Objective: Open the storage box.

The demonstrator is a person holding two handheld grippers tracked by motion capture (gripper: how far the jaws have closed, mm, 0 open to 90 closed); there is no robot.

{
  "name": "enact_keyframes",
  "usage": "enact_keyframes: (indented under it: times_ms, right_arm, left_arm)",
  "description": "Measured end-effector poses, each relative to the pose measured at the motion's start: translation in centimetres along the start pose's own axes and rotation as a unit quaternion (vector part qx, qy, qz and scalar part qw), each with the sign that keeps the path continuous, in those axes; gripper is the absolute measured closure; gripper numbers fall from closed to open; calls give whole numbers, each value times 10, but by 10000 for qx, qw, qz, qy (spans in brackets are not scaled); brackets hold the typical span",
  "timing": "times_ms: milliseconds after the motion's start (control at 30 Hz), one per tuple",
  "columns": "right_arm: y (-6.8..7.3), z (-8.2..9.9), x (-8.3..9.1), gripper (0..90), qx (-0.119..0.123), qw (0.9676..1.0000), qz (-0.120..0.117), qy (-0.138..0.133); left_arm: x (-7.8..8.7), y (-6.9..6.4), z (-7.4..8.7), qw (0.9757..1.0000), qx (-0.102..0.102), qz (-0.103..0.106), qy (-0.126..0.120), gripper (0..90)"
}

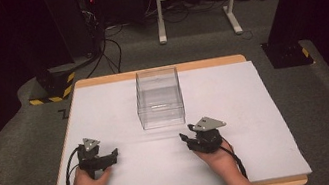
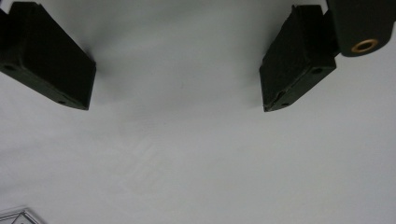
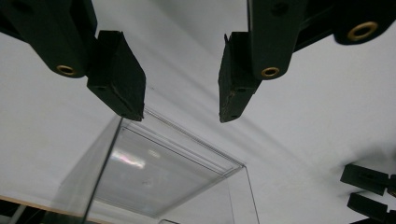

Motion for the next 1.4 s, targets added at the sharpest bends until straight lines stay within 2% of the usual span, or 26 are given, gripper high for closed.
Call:
enact_keyframes:
  times_ms: [167, 467, 800, 1200, 1400]
  right_arm:
    - [2, -11, -12, 511, 12, 10000, -44, -37]
    - [0, -26, -26, 497, -160, 9996, -128, -180]
    - [-3, -43, -42, 475, -237, 9991, 41, -358]
    - [-6, -52, -54, 504, -382, 9982, 80, -463]
    - [-9, -54, -59, 541, -499, 9973, -58, -531]
  left_arm:
    - [0, 0, 0, 10000, 4, 3, 2, 110]
    - [0, 0, 0, 10000, 13, 4, -6, 110]
    - [0, 0, 0, 10000, 14, 5, -7, 110]
    - [0, 0, 0, 10000, 3, 3, 1, 110]
    - [0, 0, 0, 10000, 4, 3, 0, 110]
Point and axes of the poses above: each handheld gripper's, and its own axes: x roughly backward along the jaws, z roughly out of its underside, y roughly to its left, the point moved 3 cm from there along -x, roughly forward along the jaws, and after that the axes turned 4 degrees about x, right-handed, at the moved point
